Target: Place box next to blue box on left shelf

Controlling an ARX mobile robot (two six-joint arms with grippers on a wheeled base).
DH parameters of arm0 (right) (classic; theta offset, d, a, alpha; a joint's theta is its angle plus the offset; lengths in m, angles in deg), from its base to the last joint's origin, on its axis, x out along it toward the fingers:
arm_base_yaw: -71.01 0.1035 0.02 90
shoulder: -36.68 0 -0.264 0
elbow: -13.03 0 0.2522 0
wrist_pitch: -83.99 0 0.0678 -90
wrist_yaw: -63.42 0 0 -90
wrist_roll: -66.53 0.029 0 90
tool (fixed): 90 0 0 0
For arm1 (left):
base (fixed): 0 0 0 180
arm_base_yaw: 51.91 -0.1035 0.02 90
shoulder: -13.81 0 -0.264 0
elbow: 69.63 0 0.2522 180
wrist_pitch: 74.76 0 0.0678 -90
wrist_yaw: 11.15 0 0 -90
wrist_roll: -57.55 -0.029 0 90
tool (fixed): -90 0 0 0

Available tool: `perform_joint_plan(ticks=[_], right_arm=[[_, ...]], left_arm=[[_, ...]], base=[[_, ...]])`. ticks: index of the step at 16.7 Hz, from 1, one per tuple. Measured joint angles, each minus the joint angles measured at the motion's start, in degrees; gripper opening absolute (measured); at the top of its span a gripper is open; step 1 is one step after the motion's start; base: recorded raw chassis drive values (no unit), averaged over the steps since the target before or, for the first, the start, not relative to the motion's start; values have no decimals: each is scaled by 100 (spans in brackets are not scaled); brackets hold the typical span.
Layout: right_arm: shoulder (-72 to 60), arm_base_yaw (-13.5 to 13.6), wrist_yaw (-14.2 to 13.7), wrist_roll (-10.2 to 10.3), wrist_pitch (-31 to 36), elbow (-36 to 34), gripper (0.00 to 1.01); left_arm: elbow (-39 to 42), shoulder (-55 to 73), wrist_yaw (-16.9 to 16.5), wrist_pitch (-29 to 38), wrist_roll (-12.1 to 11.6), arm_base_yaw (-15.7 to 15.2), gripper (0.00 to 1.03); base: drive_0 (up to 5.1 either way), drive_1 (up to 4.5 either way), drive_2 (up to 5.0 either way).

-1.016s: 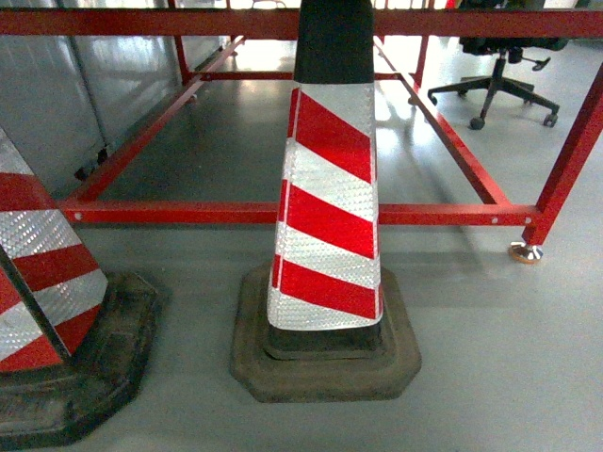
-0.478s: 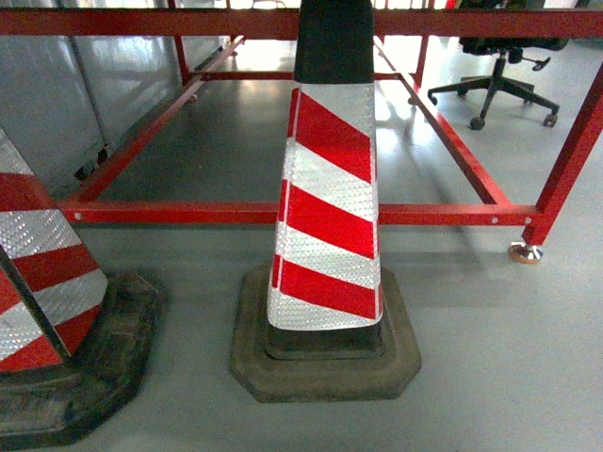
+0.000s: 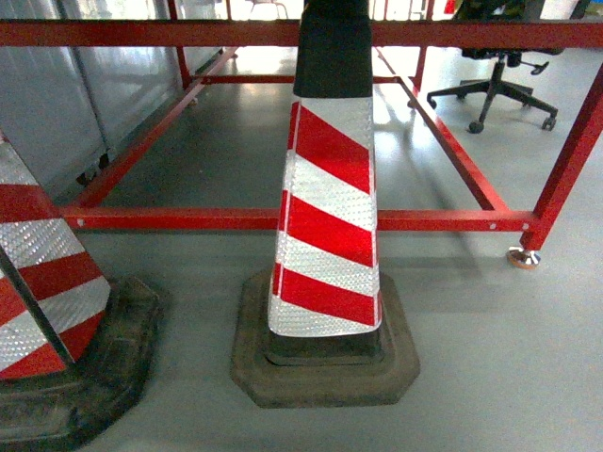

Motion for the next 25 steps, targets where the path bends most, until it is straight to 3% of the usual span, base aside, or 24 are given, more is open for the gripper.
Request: perform_joint_plan(ticks=[25], right_arm=[[0, 0, -2, 2, 35, 0, 98]], left_arm=[[0, 0, 0, 44, -63, 0, 98]], base=[[0, 0, 0]])
